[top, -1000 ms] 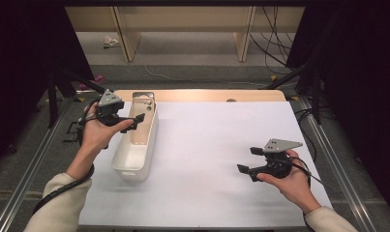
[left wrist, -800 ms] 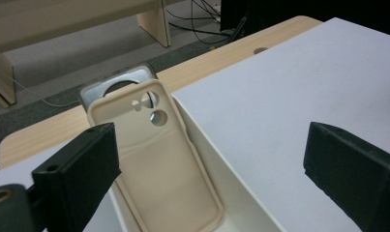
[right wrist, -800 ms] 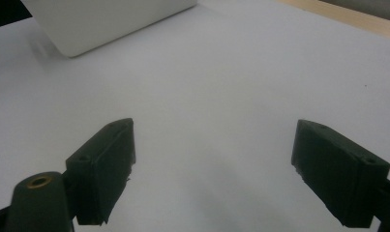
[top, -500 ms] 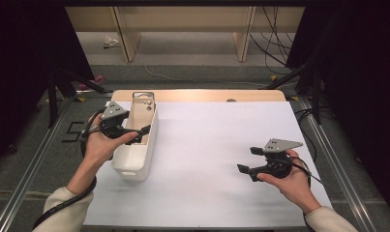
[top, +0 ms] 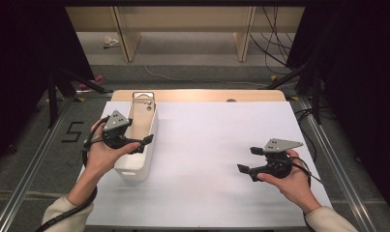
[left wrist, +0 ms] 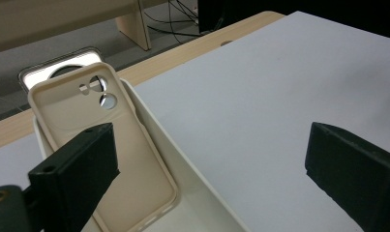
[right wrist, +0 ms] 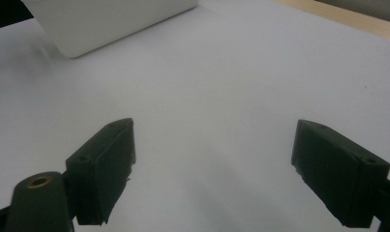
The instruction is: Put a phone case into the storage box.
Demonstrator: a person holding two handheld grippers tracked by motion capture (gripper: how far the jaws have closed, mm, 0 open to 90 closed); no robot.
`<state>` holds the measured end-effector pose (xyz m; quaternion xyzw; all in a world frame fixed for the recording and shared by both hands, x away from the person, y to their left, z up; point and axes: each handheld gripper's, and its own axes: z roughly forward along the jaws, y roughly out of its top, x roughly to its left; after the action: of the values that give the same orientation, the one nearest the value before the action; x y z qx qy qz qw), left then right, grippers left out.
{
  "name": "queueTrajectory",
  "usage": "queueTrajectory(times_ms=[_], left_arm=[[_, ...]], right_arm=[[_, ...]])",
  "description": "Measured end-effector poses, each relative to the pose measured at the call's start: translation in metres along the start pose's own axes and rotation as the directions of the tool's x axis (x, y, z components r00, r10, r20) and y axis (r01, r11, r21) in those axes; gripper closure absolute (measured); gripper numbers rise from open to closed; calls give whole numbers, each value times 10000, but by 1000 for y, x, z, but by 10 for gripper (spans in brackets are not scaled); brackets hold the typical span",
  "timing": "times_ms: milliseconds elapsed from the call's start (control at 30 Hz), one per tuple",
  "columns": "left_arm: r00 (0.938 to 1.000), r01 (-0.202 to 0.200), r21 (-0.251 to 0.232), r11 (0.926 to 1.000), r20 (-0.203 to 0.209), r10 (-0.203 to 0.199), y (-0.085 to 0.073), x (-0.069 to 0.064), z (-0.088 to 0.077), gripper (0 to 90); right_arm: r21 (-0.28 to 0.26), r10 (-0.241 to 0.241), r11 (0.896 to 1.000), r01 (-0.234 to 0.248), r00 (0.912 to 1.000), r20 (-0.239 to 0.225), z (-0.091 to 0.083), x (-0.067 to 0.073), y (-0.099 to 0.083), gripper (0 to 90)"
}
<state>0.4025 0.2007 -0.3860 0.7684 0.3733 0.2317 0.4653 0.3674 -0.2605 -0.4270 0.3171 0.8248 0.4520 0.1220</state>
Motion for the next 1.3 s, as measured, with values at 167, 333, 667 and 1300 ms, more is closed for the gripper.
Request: queueTrajectory(times_ms=[167, 333, 667, 1300], left_arm=[[9999, 0, -174, 9998, 131, 2, -5, -7, -2, 41], [9998, 45, -244, 9997, 182, -40, -8, -11, -4, 43], [9998, -80, -352, 9993, 194, 87, -16, -20, -8, 47], [9994, -267, -440, 9987, 230, 277, -30, -32, -17, 46]], right_arm=[[-25, 0, 10000, 0, 10000, -3, 0, 0, 0, 168], [-38, -15, 10000, 15, 10000, 10, -2, -1, -1, 168], [-50, 16, 10000, -16, 10000, 81, -5, -3, -3, 168], [-117, 105, 9999, -103, 9998, 175, -15, -6, -7, 168]])
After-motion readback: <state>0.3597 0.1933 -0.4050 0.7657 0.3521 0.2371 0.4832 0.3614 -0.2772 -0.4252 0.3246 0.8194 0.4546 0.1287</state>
